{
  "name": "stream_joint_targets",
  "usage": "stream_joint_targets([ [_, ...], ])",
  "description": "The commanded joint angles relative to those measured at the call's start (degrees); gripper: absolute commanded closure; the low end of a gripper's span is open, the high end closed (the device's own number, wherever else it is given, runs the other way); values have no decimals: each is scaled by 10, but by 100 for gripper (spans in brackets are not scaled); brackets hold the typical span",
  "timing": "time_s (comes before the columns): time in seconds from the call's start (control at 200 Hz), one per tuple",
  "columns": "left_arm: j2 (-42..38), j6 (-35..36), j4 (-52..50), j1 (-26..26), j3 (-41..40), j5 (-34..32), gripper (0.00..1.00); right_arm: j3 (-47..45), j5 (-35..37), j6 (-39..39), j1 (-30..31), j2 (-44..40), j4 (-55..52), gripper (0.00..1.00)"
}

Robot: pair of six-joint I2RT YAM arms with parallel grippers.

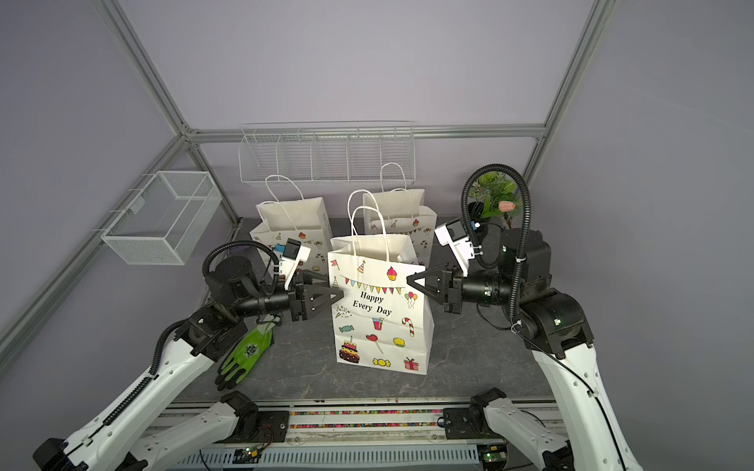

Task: Put away the paper bag
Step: Pick up the paper bag from the center of the board, then press the paper bag.

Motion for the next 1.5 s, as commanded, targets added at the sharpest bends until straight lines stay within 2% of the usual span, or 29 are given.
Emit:
stream_joint_targets([
  [0.0, -4, -17, 23, 1, -8, 20, 45, 7, -22, 17, 4, -5, 35, 93],
  [0.135, -1, -21, 27, 2, -8, 17, 65, 7, -24, 24, 4, -5, 41, 93],
  [0.25, -2, -25, 30, 1, -10, 11, 70, 5, -24, 19, 4, -5, 36, 93],
  [0.345, -9, -26, 26, 1, -8, 4, 78, 4, -21, 17, 4, -7, 35, 93],
  [0.485, -17, -30, 21, 1, -3, -2, 100, 4, -19, 16, 4, -8, 33, 93],
  [0.6, -20, -35, 13, 1, 13, -2, 100, 2, -4, 2, 4, -10, 16, 89],
  [0.65, -13, -33, -1, 2, 32, 4, 100, -5, 3, -3, 4, -15, 11, 79],
  [0.78, 9, -3, -83, 8, 108, 39, 100, -29, 27, -12, 4, -36, 10, 23],
  [0.825, 19, 12, -115, 16, 139, 58, 100, -38, 42, -16, 4, -49, 11, 11],
  [0.895, 35, 20, -141, 38, 180, 106, 100, -54, 63, -16, 4, -74, 20, 0],
  [0.955, 47, 7, -136, 68, 205, 147, 100, -73, 83, -11, 3, -103, 38, 5],
  [1.089, 71, -80, -47, 140, 241, 255, 100, -105, 130, -2, 2, -156, 59, 11],
  [1.189, 97, -92, -43, 145, 278, 292, 100, -120, 142, -1, 2, -175, 73, 11],
  [1.494, 103, -105, -43, 143, 313, 330, 100, -156, 61, 15, 0, -132, 136, 11],
])
